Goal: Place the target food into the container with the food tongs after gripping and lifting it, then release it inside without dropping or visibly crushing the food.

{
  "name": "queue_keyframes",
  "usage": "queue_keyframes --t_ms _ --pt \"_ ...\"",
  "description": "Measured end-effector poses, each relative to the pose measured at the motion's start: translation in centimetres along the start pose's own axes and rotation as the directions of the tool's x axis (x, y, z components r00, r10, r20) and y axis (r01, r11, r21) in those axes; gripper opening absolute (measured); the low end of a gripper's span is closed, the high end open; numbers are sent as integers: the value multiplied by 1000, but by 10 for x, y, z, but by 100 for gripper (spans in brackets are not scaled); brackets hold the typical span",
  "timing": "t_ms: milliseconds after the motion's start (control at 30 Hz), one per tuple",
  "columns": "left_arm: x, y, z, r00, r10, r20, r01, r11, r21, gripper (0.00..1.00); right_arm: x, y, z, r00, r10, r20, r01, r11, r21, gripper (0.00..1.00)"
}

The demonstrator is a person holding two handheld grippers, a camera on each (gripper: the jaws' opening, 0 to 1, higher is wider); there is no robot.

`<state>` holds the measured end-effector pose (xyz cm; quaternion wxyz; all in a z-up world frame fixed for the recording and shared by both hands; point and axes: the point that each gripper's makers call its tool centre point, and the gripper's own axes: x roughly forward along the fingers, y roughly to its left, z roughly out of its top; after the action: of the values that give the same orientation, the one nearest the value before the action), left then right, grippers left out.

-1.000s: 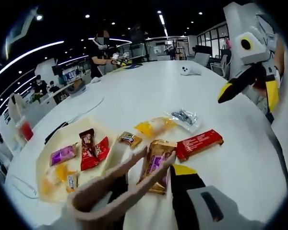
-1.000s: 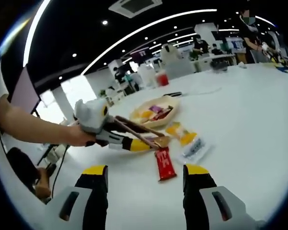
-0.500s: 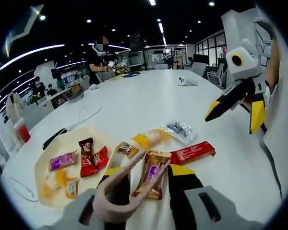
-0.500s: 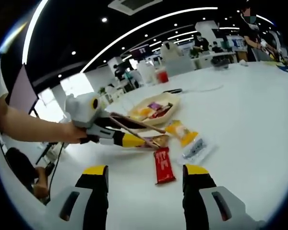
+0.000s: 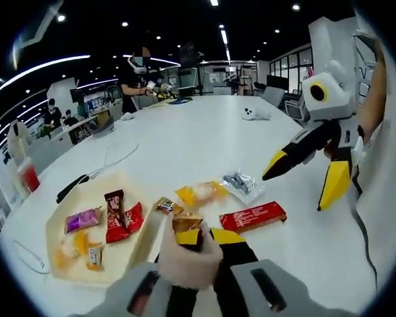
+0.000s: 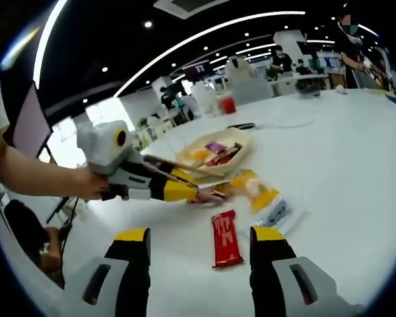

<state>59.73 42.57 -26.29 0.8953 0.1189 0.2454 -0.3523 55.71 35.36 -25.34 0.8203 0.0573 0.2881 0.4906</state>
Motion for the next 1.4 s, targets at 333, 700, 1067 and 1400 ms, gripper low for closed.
queue_keyframes --t_ms 333,700,1067,1400 --pt "-10 -27 14 997 -79 17 79 997 1 0 1 2 -1 1000 13 2 -13 1000 -11 60" --pt "-45 -61 24 976 -216 17 216 976 10 0 -6 15 -12 999 44 -15 -44 998 -43 60" --pt "-72 -106 22 917 -398 0 398 917 -27 0 -8 47 -9 989 146 -5 -144 977 -157 55" --pt "-83 -144 33 836 -549 -2 549 836 -19 0 -2 90 -17 958 281 -53 -282 893 -350 44"
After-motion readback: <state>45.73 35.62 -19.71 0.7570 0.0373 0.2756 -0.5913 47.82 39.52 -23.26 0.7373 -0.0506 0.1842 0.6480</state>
